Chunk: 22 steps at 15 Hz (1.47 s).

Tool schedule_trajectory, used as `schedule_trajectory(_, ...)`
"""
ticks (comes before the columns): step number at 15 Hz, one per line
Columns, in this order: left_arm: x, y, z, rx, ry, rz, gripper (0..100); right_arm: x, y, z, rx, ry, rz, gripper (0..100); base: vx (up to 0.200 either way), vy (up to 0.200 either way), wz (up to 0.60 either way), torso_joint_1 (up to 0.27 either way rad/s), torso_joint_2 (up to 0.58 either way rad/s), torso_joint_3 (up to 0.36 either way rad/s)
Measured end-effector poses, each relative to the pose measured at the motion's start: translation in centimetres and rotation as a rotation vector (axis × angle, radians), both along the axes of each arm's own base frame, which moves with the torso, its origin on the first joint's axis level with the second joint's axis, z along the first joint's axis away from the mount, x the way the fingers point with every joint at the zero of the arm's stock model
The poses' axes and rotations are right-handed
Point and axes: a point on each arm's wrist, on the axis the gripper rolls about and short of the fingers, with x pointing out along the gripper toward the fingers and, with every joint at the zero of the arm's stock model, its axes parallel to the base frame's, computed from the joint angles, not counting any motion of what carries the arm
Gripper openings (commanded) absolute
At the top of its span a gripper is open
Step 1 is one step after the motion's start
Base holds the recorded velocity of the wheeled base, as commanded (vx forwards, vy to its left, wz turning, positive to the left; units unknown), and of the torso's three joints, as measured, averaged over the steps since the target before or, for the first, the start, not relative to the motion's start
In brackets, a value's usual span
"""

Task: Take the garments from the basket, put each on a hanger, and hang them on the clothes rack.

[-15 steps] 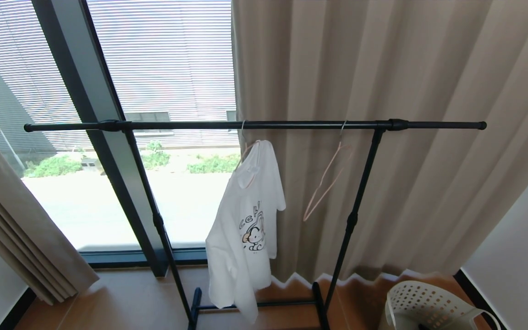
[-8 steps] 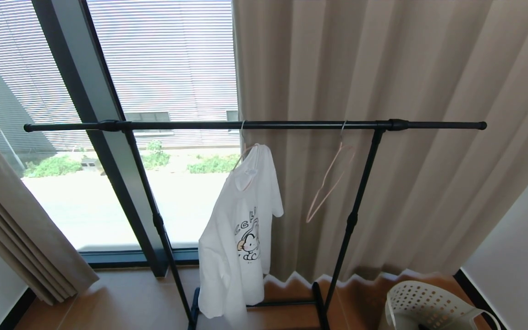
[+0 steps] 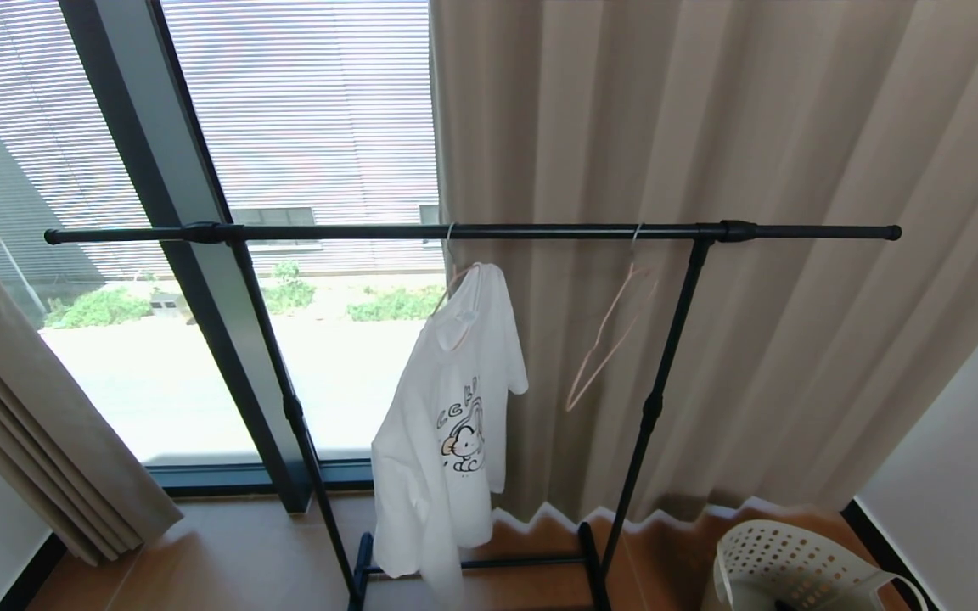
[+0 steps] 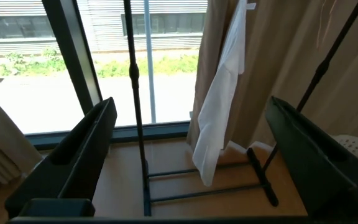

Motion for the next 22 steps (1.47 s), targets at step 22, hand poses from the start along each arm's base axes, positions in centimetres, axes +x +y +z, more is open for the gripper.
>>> schedule_trajectory(22,0.09,0.0,0.16,0.0,-0.058,0.001,100,-0.03,0.14,-0.12,-0.001,0.009,0.069,100,0.0,0.0,0.0,-0.023,0.05,0.029)
